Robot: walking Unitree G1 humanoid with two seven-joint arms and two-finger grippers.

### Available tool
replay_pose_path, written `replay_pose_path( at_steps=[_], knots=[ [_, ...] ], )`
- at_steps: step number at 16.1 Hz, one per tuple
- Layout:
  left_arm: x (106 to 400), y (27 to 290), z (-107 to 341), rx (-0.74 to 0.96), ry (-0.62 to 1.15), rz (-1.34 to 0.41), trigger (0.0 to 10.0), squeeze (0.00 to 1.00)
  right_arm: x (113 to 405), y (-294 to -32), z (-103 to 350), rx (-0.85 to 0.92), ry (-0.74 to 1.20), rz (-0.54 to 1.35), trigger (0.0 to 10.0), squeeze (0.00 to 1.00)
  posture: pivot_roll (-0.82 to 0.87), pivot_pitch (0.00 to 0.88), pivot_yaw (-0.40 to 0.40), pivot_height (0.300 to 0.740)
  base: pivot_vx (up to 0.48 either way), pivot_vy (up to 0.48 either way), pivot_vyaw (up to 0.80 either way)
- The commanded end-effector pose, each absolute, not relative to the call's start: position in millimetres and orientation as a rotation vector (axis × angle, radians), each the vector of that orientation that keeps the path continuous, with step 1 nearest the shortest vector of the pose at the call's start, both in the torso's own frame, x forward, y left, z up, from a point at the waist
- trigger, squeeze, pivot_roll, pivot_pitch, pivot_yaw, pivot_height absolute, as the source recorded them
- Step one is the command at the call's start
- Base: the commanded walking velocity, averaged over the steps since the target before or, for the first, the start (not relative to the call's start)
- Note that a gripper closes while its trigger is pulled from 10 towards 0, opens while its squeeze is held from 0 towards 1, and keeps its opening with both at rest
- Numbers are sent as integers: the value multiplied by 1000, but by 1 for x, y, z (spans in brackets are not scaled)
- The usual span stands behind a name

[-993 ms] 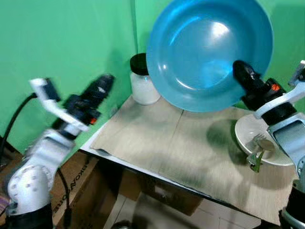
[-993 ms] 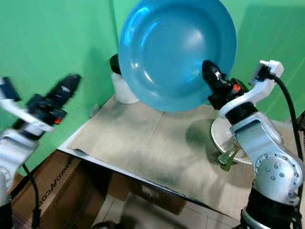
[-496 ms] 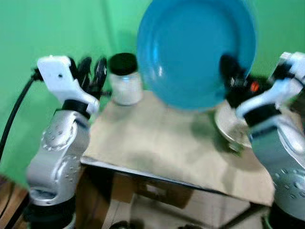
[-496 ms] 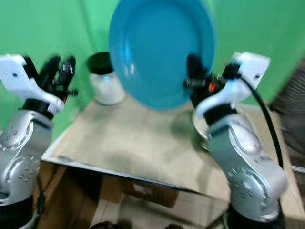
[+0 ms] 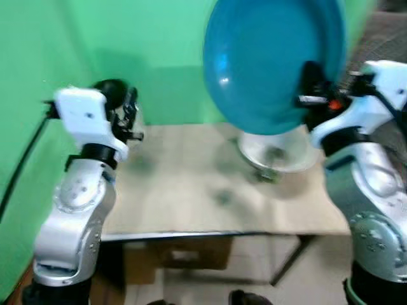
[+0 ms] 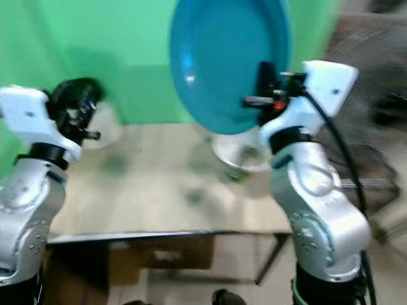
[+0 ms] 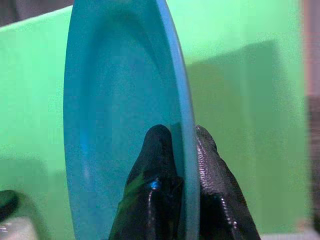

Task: Setting the table

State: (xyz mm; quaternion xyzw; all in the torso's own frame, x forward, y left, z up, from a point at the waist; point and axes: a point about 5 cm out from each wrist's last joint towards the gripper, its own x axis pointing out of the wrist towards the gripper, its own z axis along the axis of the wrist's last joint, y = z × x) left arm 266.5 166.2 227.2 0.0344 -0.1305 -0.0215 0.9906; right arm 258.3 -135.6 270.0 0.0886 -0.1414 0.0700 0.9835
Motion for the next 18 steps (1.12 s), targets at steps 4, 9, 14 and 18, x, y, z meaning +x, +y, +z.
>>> replay_pose_path(
  at_steps=[4,9,14,18],
  knots=[
    [274,171,235,84,-289,26,10000,0,258,-136,289,54,-409,175,10000,0,-20,0,37,740,0,0,-756],
    [274,164,230,81,-288,30,10000,0,264,-135,277,-18,-368,181,10000,0,-12,0,19,740,0,0,-800],
    [268,156,220,80,-279,28,10000,0,271,-136,275,-74,-356,165,10000,0,-15,0,-9,740,0,0,-800],
    [272,150,213,82,-243,-10,10000,0,268,-150,267,-89,-305,88,10000,0,-47,0,10,740,0,0,-800]
  ],
)
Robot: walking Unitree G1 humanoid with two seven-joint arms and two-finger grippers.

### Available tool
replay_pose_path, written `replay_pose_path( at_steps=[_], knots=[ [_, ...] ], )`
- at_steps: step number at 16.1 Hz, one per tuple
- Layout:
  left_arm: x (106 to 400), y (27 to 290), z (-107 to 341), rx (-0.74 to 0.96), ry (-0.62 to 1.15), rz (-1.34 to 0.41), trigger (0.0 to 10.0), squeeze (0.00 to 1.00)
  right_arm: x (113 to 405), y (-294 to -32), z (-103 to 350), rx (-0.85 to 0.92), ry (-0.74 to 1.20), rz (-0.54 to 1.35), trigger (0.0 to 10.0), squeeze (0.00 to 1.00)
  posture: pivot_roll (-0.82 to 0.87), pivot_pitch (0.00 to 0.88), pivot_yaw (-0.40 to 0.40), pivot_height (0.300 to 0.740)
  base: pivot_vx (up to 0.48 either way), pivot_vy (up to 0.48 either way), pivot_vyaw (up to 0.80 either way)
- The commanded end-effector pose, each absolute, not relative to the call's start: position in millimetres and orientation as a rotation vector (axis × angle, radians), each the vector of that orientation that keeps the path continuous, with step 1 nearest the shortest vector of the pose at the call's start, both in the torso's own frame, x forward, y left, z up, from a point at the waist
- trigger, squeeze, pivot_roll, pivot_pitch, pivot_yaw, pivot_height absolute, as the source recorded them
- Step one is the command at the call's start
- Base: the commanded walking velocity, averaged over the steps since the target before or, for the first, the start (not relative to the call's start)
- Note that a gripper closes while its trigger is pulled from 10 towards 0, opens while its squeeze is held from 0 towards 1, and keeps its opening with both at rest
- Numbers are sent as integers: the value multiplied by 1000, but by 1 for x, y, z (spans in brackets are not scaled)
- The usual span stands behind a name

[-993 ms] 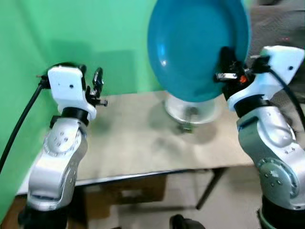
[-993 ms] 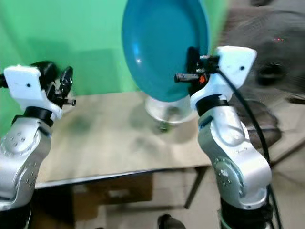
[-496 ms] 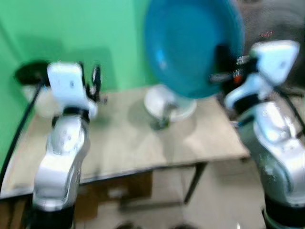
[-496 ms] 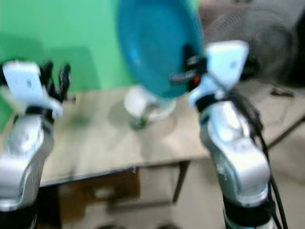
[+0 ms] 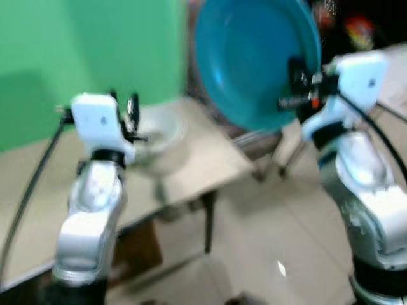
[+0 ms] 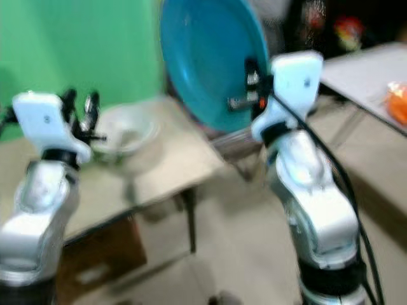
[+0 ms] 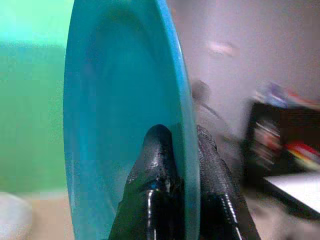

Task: Setting the table

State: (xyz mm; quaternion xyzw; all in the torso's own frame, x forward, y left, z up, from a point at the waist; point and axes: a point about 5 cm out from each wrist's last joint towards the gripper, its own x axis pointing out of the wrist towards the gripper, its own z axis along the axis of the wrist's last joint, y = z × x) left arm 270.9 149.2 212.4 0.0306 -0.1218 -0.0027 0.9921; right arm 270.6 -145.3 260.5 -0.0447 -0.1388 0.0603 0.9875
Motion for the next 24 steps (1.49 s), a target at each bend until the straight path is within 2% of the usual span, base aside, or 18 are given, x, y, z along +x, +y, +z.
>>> replay_pose_path(
  at_steps=[1,3,5,8,11,14,20,24],
  knots=[
    [272,150,213,82,-243,-10,10000,0,268,-150,267,-89,-305,88,10000,0,-47,0,10,740,0,0,-800],
    [271,149,211,88,-224,-3,10000,0,272,-163,253,-141,-231,-3,10000,0,-36,0,-1,740,0,0,-800],
    [269,152,208,96,-219,2,10000,0,271,-166,250,-141,-214,-14,10000,0,-36,0,2,740,0,0,-800],
    [265,155,196,111,-202,11,10000,0,257,-171,234,-177,-170,-31,10000,0,-36,0,7,740,0,0,-800],
    [260,147,186,98,-173,-73,10000,0,246,-176,216,-239,-114,-43,10000,0,-43,0,15,740,0,0,-800],
    [258,138,176,94,-141,-144,10000,0,247,-173,210,-208,-81,-60,10000,0,-53,0,19,740,0,0,-800],
    [260,143,175,115,-132,-126,10000,0,249,-173,194,-205,5,-54,10000,0,-31,0,0,740,98,0,-784],
    [258,143,174,105,-132,-134,10000,0,254,-168,191,-300,17,-8,10000,0,-27,0,-9,740,370,0,0]
  ],
)
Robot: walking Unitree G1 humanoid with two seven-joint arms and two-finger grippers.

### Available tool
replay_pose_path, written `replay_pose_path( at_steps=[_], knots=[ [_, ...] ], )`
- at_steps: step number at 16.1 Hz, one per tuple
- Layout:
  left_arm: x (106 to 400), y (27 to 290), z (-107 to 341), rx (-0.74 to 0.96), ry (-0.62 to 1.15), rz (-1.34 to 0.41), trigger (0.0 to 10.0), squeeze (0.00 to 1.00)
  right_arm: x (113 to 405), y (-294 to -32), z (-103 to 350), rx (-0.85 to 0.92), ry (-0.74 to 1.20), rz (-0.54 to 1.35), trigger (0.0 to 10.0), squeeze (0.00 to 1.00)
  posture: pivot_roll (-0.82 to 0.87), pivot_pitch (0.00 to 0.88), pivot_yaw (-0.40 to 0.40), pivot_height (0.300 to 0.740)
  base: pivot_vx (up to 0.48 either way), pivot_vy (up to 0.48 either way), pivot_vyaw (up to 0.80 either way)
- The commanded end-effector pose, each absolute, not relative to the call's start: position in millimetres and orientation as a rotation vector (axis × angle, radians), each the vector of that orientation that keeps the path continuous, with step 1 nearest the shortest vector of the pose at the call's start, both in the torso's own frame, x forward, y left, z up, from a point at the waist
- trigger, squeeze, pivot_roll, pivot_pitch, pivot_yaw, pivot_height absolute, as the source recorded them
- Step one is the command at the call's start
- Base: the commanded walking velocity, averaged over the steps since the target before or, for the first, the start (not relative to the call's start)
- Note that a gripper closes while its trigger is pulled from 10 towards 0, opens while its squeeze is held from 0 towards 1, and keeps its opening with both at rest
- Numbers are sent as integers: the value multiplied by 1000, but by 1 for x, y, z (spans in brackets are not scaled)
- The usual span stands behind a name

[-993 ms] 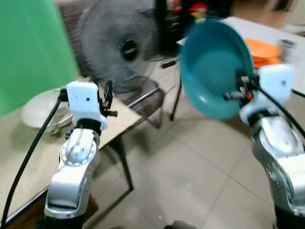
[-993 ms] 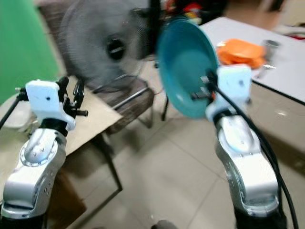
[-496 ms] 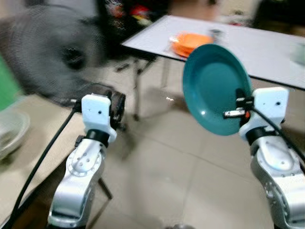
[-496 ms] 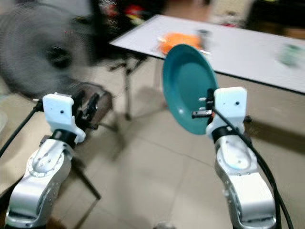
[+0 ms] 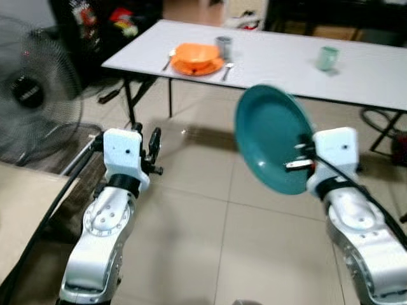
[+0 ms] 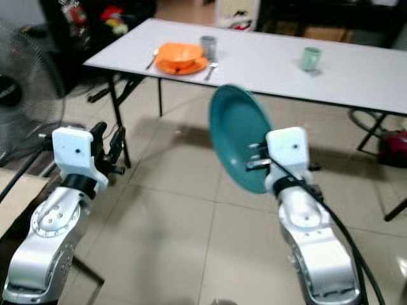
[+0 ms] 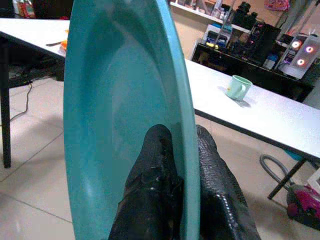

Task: Setting the table

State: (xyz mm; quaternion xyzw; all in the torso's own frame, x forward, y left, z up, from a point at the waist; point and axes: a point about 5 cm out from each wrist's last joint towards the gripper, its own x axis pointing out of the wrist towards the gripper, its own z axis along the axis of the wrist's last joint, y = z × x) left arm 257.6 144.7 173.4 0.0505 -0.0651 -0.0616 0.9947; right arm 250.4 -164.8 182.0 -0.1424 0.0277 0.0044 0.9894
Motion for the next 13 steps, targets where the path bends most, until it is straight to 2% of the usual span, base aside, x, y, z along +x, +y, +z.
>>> replay_pose_path(
  at_steps=[1,3,4,13],
  knots=[
    [258,142,173,106,-127,-139,10000,0,254,-167,191,-272,14,-3,10000,0,-40,0,0,740,386,0,0],
    [258,141,171,105,-119,-147,10000,0,254,-166,192,-237,12,-2,10000,0,-48,0,9,740,386,0,0],
    [259,137,169,96,-108,-172,10000,0,252,-166,195,-200,7,-12,10000,0,-69,0,34,740,398,0,-800],
    [254,138,164,113,-79,-194,10000,0,249,-166,196,-148,16,-23,10000,0,-51,0,24,740,403,0,-800]
  ],
)
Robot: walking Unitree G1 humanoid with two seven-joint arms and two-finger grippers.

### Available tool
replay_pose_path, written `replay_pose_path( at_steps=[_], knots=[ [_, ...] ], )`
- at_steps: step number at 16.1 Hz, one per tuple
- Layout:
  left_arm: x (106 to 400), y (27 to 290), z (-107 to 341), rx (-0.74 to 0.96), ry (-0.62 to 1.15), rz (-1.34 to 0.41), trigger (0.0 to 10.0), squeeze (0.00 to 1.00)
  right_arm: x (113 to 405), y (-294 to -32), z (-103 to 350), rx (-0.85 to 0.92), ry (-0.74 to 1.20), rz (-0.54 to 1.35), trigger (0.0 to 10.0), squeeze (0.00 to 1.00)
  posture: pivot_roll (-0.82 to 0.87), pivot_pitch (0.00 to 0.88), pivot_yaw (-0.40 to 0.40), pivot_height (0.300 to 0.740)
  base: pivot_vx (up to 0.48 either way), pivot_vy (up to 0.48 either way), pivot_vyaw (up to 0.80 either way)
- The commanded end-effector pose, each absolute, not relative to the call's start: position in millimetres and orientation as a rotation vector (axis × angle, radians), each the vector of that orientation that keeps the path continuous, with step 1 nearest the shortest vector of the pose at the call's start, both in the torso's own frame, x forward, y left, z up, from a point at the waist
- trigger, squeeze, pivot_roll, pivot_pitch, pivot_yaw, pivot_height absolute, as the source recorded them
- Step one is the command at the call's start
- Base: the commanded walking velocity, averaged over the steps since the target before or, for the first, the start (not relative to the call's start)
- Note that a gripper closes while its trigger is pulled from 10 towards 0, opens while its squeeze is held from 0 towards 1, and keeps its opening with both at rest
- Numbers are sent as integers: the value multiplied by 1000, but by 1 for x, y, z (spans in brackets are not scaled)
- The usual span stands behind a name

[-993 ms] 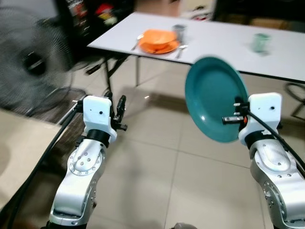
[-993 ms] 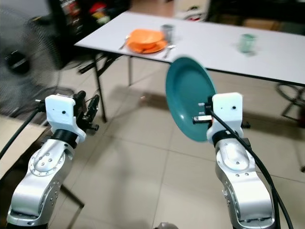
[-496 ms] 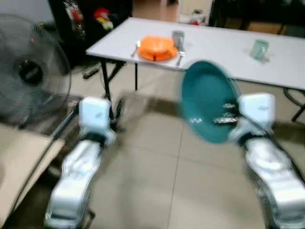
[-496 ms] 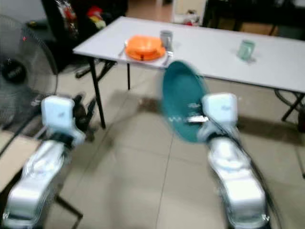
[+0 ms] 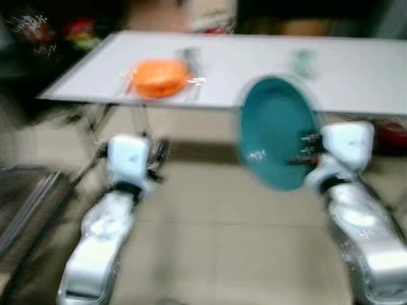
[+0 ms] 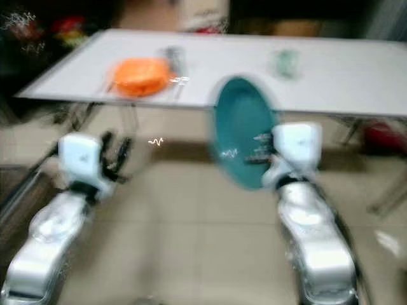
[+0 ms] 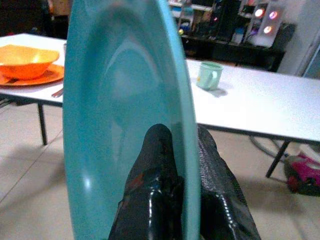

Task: Setting the table

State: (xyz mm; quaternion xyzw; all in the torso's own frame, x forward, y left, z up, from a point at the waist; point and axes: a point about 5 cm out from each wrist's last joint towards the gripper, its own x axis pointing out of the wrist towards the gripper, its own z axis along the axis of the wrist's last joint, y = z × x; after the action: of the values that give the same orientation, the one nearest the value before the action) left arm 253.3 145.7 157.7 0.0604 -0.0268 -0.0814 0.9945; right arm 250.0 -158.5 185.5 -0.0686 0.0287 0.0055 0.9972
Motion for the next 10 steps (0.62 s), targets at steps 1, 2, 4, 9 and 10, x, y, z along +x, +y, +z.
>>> replay_pose_path(
  at_steps=[1,2,4,9,10],
  knots=[
    [253,137,162,112,-73,-200,10000,0,248,-167,197,-145,14,-29,10000,0,-60,0,38,740,409,0,-800],
    [252,137,160,105,-65,-209,10000,0,246,-168,198,-144,11,-34,10000,0,-68,0,49,740,405,0,-800],
    [252,134,161,117,-61,-243,10000,0,241,-168,201,-129,-4,-43,10000,0,-65,0,73,740,403,0,-641],
    [250,141,161,122,-63,-204,10000,0,246,-161,204,-89,-23,6,10000,0,-34,0,34,740,400,0,0],
    [248,142,159,123,-55,-185,10000,0,249,-158,205,-91,-31,34,10000,0,-37,0,32,740,401,0,0]
  ],
)
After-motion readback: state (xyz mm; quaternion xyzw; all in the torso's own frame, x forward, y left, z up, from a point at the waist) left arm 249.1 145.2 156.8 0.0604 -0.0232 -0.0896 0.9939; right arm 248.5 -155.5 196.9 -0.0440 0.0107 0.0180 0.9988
